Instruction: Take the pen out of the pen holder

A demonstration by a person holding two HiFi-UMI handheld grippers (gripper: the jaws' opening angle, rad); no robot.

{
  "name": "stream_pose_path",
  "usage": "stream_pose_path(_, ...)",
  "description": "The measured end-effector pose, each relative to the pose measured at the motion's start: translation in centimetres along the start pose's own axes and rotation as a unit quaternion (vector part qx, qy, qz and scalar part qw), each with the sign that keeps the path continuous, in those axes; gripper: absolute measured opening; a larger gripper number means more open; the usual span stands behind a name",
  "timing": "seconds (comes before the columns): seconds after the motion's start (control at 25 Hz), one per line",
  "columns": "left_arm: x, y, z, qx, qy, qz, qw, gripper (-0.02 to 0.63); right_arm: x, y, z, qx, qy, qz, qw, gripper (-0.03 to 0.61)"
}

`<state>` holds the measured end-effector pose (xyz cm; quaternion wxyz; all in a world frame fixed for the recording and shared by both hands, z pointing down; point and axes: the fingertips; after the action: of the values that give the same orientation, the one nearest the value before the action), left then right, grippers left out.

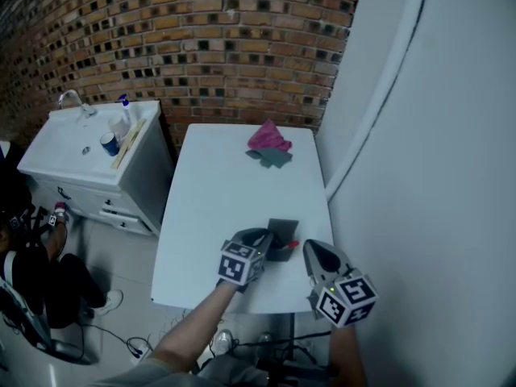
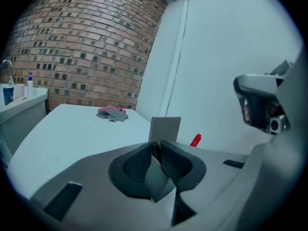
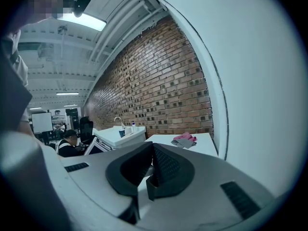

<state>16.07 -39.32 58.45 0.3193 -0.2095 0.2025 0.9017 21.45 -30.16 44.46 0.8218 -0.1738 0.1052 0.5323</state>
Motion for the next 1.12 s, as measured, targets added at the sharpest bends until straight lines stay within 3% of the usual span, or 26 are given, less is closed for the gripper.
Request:
stream_pose_path(0.44, 2.4, -1.0, -2.3, -0.013, -0.041, 0.013, 0.9990, 0.060, 0.4, 0.7, -0.2, 0.003, -0.011, -0.002, 1.000, -0.014)
stream_pose_path(1.12, 13.3, -3.3, -8.0, -0.020, -0.127, 0.036, 0.9910, 0.058, 2.4, 4.1, -3.3, 0.011, -0.064, -0.006, 0.998, -0.014)
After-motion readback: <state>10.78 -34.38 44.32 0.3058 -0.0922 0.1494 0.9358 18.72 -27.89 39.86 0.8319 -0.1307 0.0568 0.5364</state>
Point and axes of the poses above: the fingertips, and each gripper's own axes: x backward along the fingers, y to its left, z out of its underside, and after that the axes turned 7 degrees about y, right-handed
